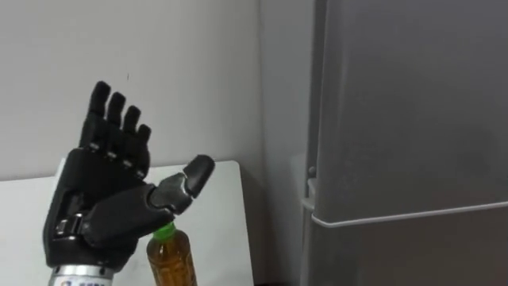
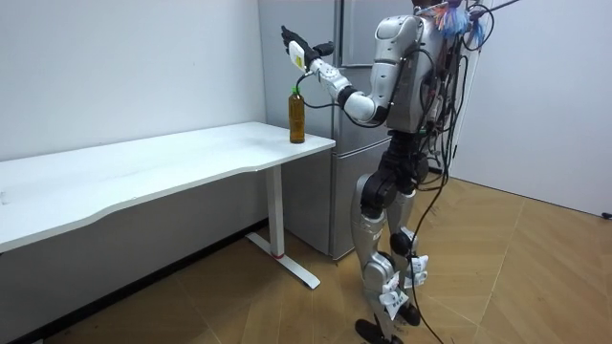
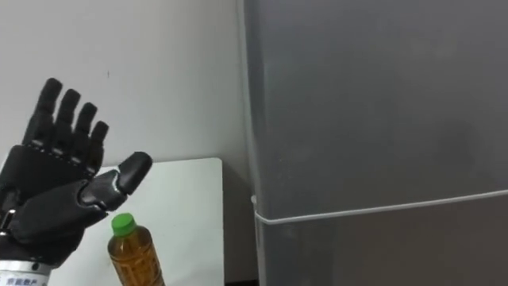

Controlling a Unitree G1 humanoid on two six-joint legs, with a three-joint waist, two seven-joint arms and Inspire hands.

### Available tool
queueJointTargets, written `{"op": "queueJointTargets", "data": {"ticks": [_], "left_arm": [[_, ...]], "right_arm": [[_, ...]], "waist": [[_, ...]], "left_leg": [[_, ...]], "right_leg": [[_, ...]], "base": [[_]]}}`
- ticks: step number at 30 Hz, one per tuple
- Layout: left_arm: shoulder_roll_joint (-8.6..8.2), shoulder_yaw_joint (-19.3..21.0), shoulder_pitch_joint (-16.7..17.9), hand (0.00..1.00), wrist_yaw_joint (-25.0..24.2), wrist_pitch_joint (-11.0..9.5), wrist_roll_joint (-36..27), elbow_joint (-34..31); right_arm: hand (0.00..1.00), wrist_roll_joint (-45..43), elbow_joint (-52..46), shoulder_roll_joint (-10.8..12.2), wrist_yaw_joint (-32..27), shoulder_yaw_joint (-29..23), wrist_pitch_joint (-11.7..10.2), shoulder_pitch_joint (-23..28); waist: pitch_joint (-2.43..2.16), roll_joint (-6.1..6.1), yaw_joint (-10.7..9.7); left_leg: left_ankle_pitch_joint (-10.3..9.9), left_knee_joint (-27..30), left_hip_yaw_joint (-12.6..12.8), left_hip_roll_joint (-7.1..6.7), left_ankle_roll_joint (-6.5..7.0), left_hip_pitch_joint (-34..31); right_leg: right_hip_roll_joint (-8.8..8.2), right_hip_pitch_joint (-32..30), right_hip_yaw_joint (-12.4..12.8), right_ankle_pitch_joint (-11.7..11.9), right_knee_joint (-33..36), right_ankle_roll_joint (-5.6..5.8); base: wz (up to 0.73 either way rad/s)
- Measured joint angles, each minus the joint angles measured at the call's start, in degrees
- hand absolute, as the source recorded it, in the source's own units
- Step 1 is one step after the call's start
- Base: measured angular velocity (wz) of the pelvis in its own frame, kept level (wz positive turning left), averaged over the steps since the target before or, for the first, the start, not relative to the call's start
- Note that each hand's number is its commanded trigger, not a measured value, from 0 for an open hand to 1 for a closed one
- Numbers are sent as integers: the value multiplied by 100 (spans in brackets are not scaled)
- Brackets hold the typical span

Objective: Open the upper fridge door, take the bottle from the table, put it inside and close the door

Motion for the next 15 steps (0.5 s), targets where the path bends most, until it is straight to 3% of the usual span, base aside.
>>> {"op": "queueJointTargets", "data": {"ticks": [4, 10, 15], "left_arm": [[0, -76, 0, 0, -261, 125, 4, 0], [-38, -134, -7, 0, -521, 162, -2, -1], [-40, -172, -333, 0, -643, 204, -2, 0]], "right_arm": [[0, -1, -7, 5, -2, 47, 1, -7], [0, -6, -3, 8, -2, 91, 1, -13], [0, 20, 6, 7, -1, 98, 2, -14]], "waist": [[8, -36, -2], [-24, -45, -15], [-50, -11, -48]], "left_leg": [[0, 24, 34, -4, 0, -25], [0, 37, 56, -1, 1, -48], [0, 27, 56, 7, 0, -33]], "right_leg": [[-1, -48, 33, -1, 1, -1], [-1, -82, 47, -1, 2, -2], [-4, -46, 4, 2, 3, -4]], "base": [[-4], [-1], [2]]}}
